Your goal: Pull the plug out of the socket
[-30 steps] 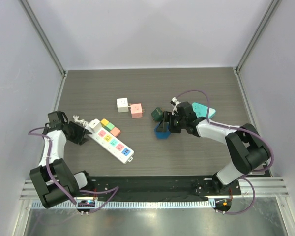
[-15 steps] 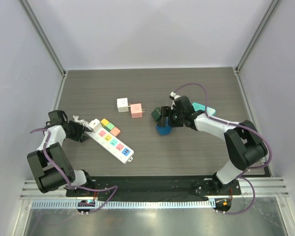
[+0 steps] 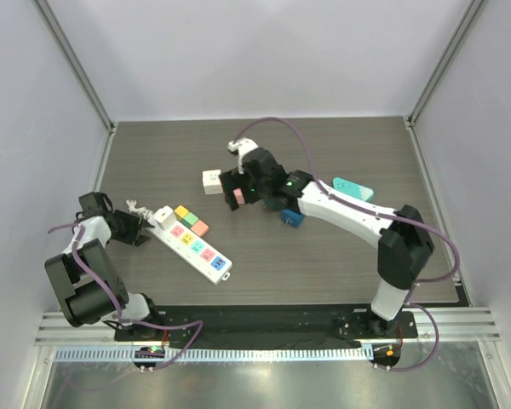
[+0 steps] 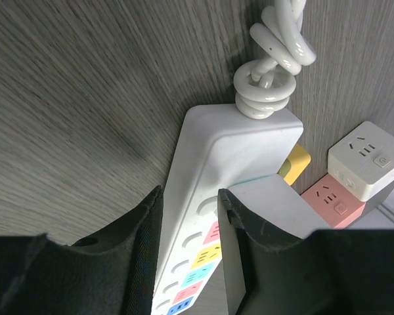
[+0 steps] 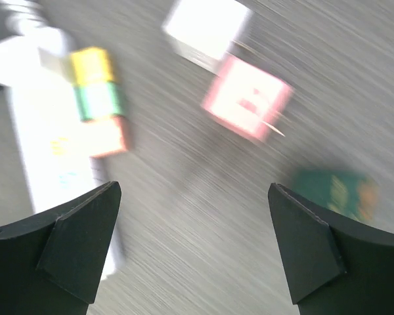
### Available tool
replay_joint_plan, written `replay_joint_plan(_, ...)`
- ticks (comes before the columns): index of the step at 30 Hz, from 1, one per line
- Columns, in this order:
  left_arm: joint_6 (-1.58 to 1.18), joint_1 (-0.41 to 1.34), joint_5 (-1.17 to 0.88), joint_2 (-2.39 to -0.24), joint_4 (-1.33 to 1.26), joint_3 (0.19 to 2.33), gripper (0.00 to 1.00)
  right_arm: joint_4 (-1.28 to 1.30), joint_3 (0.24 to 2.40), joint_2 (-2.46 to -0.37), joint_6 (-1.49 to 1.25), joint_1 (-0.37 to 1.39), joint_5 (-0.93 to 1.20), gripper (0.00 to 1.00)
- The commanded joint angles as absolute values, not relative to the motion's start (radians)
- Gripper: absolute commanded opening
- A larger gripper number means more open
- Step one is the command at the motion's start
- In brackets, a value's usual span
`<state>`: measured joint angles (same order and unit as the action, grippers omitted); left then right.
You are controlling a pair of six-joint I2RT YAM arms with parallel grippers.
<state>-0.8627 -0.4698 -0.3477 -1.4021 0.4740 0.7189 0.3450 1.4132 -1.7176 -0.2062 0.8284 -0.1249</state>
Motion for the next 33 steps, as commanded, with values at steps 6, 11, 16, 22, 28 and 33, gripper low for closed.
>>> replay_joint_plan(6,-0.827,-0.488,-0.333,-1.417,0.419,0.749,0.40,0.350,1.835,-2.044,-0.098,0.968,0.043,1.00)
replay_joint_plan(11,-0.810,-0.489,-0.337,-1.417,0.422,0.758,0.41,0.383,2.046,-2.232,-0.091,1.031,0.074,1.00)
replay_joint_plan(16,-0.816,-0.489,-0.362,-1.427,0.408,0.741,0.41,0.387,2.186,-2.332,-0.098,1.080,0.052,0.97)
replay_joint_plan(22,-0.808,-0.489,-0.370,-1.422,0.380,0.710,0.41,0.371,2.263,-2.422,-0.103,1.098,0.006,0.91)
replay_joint_plan(28,-0.804,-0.489,-0.382,-1.434,0.368,0.695,0.41,0.361,2.296,-2.464,-0.060,1.100,-0.081,0.88)
replay_joint_plan(33,-0.808,-0.489,-0.390,-1.439,0.362,0.690,0.41,0.344,2.312,-2.487,-0.051,1.098,-0.115,0.83)
